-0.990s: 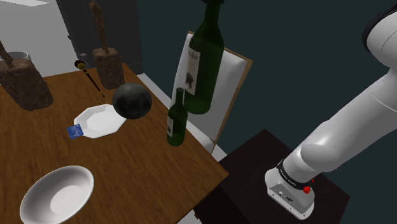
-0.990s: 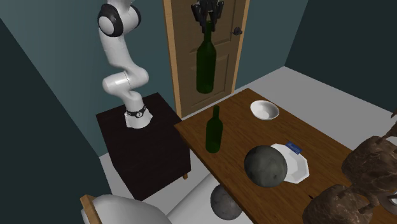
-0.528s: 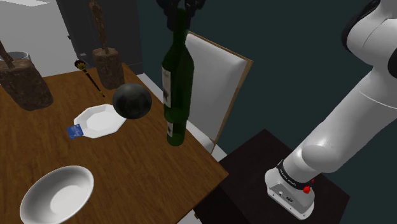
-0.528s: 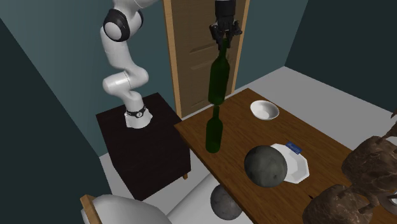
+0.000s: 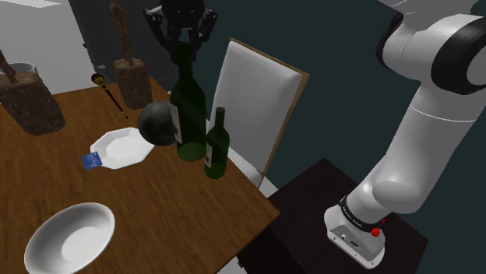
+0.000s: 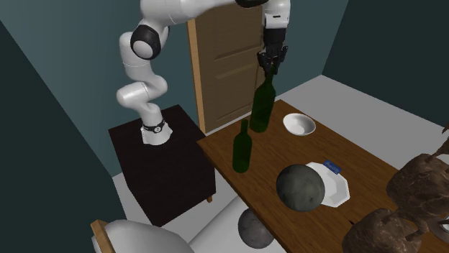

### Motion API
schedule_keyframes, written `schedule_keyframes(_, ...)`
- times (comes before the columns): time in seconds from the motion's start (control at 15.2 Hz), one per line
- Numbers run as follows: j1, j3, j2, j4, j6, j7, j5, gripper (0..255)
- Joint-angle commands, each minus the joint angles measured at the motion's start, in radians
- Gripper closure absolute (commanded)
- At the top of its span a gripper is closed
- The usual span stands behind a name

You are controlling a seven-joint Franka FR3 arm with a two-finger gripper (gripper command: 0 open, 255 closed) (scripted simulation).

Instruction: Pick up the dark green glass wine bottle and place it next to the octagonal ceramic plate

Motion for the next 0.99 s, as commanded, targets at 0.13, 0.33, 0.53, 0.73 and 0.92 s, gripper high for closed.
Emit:
schedule_keyframes(0.13,0.057,-0.012,0.108,0.025,0.057,0.035,-0.072,255)
schedule_keyframes(0.33,0.115,-0.031,0.207,0.087,0.076,0.054,-0.133,255)
schedule_keyframes(0.53,0.181,-0.058,0.313,0.176,0.085,0.062,-0.189,255)
schedule_keyframes(0.73,0.258,-0.091,0.433,0.306,0.077,0.057,-0.242,255)
schedule_keyframes(0.92,0.252,-0.094,0.441,0.276,0.111,0.064,-0.244,255)
